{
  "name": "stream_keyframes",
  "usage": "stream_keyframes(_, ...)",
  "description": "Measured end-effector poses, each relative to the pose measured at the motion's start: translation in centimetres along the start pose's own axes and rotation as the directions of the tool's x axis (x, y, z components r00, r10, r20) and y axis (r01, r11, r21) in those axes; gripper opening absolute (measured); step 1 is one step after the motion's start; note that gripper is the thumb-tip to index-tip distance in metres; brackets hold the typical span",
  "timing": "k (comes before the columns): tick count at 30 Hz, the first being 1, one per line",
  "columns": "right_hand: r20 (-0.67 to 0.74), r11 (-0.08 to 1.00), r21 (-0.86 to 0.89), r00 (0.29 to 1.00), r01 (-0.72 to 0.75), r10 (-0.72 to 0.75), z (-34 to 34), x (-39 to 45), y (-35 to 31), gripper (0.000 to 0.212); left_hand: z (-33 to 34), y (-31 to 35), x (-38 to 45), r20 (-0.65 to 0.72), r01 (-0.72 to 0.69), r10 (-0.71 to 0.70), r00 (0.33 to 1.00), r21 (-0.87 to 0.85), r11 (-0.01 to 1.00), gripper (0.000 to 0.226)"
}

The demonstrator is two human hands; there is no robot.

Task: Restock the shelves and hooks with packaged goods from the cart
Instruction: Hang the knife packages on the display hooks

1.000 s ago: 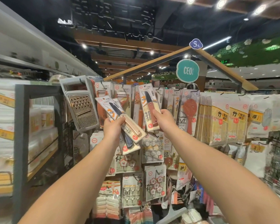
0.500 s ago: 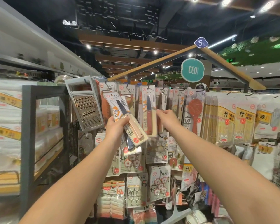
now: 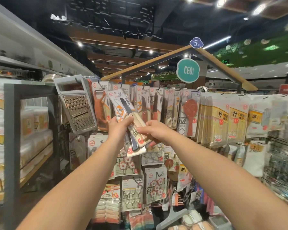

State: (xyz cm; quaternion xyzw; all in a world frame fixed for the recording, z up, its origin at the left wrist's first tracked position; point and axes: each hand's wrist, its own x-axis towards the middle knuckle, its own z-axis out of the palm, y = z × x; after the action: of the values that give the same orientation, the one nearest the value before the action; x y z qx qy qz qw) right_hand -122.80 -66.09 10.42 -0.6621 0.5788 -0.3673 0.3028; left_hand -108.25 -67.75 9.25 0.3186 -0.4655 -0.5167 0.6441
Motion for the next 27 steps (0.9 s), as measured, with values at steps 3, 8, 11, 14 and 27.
stream_keyframes(3,-0.152,0.999,0.045,0.988,0.025,-0.018,-0.6,-0.3,0.0,0.027,-0.3,0.1,0.1,-0.006,0.028,-0.027,1.000,0.016,0.999,0.015)
stream_keyframes(8,-0.306,0.991,0.128,0.952,0.035,0.006,-1.7,0.0,1.2,0.013,-1.5,-0.2,0.6,-0.015,0.031,-0.030,0.999,0.064,0.997,0.038)
stream_keyframes(11,-0.379,0.984,0.174,0.925,0.035,0.034,-1.8,0.2,1.5,0.017,-1.9,-0.3,0.8,-0.038,0.050,-0.048,0.998,0.072,0.996,0.038)
stream_keyframes(14,-0.438,0.971,0.232,0.898,0.061,0.048,-1.7,0.2,1.2,0.020,-1.9,-0.2,0.9,-0.037,0.049,-0.046,0.998,0.075,0.996,0.036)
stream_keyframes(27,-0.432,0.979,0.195,0.901,0.055,0.036,-1.6,0.8,1.2,0.020,-1.2,0.5,0.8,-0.009,0.004,-0.003,1.000,0.136,0.991,0.026)
